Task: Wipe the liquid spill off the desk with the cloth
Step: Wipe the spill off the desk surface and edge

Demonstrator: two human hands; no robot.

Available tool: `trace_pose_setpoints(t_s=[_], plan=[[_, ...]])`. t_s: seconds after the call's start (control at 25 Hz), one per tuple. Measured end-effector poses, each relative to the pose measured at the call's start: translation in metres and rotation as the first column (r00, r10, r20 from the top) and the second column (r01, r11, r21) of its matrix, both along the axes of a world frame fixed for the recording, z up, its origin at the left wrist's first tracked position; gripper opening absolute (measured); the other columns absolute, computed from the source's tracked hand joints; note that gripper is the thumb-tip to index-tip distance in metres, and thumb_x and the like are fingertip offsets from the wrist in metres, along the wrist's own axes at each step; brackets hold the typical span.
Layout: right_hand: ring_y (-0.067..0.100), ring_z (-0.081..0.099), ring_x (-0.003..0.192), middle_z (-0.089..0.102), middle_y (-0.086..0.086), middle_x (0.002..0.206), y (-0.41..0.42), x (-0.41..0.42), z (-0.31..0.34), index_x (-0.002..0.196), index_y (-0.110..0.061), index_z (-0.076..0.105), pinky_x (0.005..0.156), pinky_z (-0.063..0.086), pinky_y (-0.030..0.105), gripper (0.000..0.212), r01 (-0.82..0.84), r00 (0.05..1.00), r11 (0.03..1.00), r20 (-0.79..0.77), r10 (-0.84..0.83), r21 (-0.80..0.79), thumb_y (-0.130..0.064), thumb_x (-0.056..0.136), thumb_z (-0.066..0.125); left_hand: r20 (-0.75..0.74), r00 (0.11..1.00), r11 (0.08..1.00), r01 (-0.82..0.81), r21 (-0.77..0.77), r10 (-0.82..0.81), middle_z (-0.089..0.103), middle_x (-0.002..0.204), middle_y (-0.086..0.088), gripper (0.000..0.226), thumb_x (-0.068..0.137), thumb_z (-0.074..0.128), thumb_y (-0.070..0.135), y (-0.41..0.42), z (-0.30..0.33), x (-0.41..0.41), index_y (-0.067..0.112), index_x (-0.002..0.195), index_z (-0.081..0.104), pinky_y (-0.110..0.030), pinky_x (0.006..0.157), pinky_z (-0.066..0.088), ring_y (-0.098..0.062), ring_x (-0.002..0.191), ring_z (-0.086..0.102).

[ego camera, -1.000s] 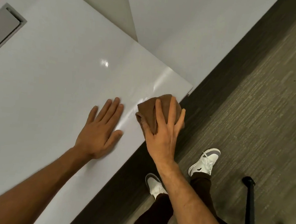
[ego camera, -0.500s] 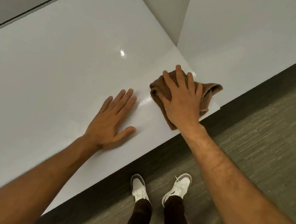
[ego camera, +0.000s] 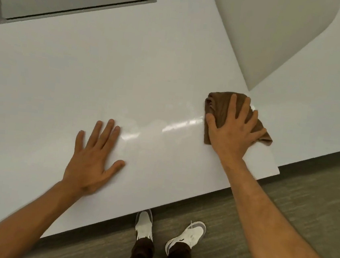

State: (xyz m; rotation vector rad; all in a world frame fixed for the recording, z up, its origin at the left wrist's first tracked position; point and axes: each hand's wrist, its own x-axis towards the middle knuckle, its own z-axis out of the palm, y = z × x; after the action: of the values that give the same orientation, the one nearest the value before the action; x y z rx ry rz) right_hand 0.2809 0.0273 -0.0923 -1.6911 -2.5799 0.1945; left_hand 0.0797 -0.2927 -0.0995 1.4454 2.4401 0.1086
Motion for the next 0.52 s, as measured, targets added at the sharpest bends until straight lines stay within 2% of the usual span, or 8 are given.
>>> trace_pose_setpoints(t_s=[0.12, 0.28, 0.44, 0.52], plan=[[0.047, 0.028, 0.146, 0.02, 0.013, 0.168, -0.001, -0.059, 0.0, 0.16, -0.03, 0.019, 0.107, 0.019, 0.079, 0.094, -0.049, 0.999, 0.999, -0.007, 0.049, -0.012, -0.082, 0.084, 0.037, -0.015, 1.0, 1.0, 0.004, -0.003, -0.004, -0.012, 0.177, 0.006, 0.085, 0.102, 0.02, 0.071, -0.001, -0.005, 0.001, 0.026, 0.169, -0.005, -0.062, 0.128, 0.004, -0.022, 0.164, -0.011], [0.049, 0.026, 0.147, 0.019, 0.01, 0.169, -0.049, -0.122, -0.003, 0.158, -0.036, 0.025, 0.108, 0.017, 0.079, 0.086, -0.26, 0.965, 0.966, -0.01, 0.26, 0.009, -0.079, 0.085, 0.038, 0.024, 0.999, 1.0, -0.022, 0.016, 0.021, -0.016, 0.177, 0.003, 0.091, 0.101, 0.023, 0.072, -0.005, -0.004, -0.001, 0.02, 0.168, -0.01, -0.059, 0.13, 0.001, -0.02, 0.164, -0.012], [0.049, 0.029, 0.144, 0.021, 0.008, 0.169, -0.13, -0.146, -0.008, 0.155, -0.037, 0.033, 0.107, 0.018, 0.078, 0.08, -0.563, 0.824, 0.825, -0.052, 0.565, 0.052, -0.076, 0.086, 0.043, 0.131, 0.988, 0.986, -0.102, 0.131, 0.084, -0.015, 0.177, -0.003, 0.097, 0.099, 0.018, 0.076, -0.011, -0.002, -0.003, 0.013, 0.168, -0.009, -0.052, 0.132, -0.002, -0.02, 0.164, -0.01], [0.046, 0.032, 0.141, 0.024, 0.007, 0.167, -0.164, -0.139, -0.011, 0.153, -0.037, 0.036, 0.107, 0.018, 0.077, 0.075, -0.652, 0.75, 0.755, -0.088, 0.655, 0.069, -0.073, 0.088, 0.046, 0.186, 0.974, 0.97, -0.164, 0.177, 0.131, -0.01, 0.177, -0.007, 0.1, 0.098, 0.016, 0.079, -0.011, 0.001, -0.004, 0.009, 0.168, -0.004, -0.05, 0.132, -0.001, -0.021, 0.164, -0.007]])
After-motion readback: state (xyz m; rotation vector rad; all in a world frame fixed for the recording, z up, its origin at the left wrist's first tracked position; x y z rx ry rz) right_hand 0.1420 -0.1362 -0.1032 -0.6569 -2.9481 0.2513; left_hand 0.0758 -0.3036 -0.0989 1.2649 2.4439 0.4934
